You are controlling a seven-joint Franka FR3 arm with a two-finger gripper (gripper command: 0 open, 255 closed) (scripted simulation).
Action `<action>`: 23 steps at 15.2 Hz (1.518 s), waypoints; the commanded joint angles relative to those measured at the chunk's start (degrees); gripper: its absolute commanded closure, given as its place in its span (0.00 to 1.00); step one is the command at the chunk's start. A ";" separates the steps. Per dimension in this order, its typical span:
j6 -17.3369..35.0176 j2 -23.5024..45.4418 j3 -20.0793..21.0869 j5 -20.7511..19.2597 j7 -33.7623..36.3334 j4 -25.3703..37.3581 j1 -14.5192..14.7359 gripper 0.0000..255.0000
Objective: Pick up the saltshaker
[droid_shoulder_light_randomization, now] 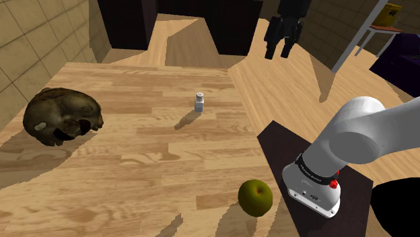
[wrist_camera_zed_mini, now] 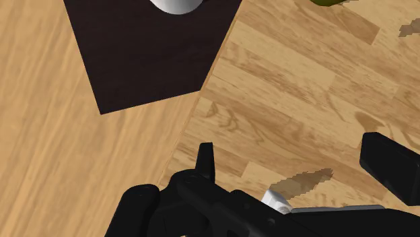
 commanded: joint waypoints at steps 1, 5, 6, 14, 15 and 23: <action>0.00 0.00 0.00 0.00 0.00 0.00 0.00 0.00; 8.07 5.34 1.27 0.70 0.14 -1.92 0.70 0.00; 10.05 6.85 1.58 0.87 0.17 -2.20 0.87 0.00; 24.93 20.97 3.81 1.89 0.48 -1.36 2.23 0.00; 26.61 22.93 4.05 1.96 0.54 -0.88 2.39 0.00; 38.02 39.48 5.70 1.81 1.36 5.82 3.50 0.00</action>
